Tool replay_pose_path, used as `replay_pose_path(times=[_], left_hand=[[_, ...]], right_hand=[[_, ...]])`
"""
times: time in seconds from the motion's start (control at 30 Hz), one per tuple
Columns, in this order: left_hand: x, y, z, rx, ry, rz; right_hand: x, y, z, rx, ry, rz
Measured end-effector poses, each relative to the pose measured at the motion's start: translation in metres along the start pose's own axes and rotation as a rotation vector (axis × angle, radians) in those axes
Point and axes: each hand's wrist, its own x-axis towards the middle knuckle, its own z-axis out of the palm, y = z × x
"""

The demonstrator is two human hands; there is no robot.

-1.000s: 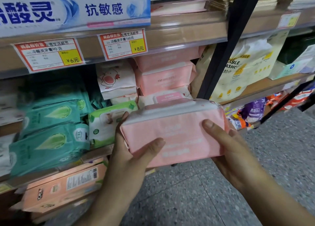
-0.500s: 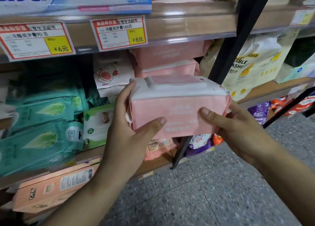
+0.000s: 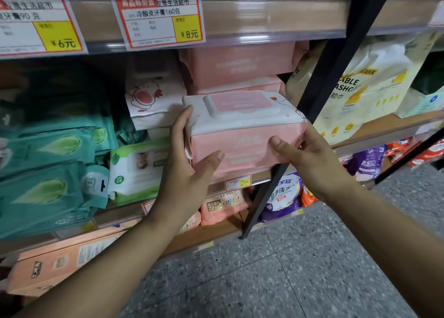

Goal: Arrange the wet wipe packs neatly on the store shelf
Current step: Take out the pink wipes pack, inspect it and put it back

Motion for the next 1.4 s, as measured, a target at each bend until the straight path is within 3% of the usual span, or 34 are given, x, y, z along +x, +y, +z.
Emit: replay_pose_path(times=[0.27,0.5,0.67,0.83,1.4], left_hand=[[0.008,-0.014,0.009,0.092,-0.033,0.004],[0.008,-0.015,0.0,0.162,-0.019,0.005],[0.008,-0.015,-0.003,0.194,0.019,0.026],[0.007,-0.016,-0.001,0.179,0.029,-0.004],[0.029,-0.019,0.005,0.2,-0.009,-0.045]], right_hand=[[0.015,0.005,-0.006,-0.005,-0.039,0.029],[-0.001,0.004,-0.004,-0.468,0.266,-0.063],[-0.003,0.002,-0.004,-0.65,0.41,-0.116],[-0.003,0.007,-0.005,-0.607,0.526,-0.115],[0.014,0.009,-0.009,-0.57,0.512,-0.085]])
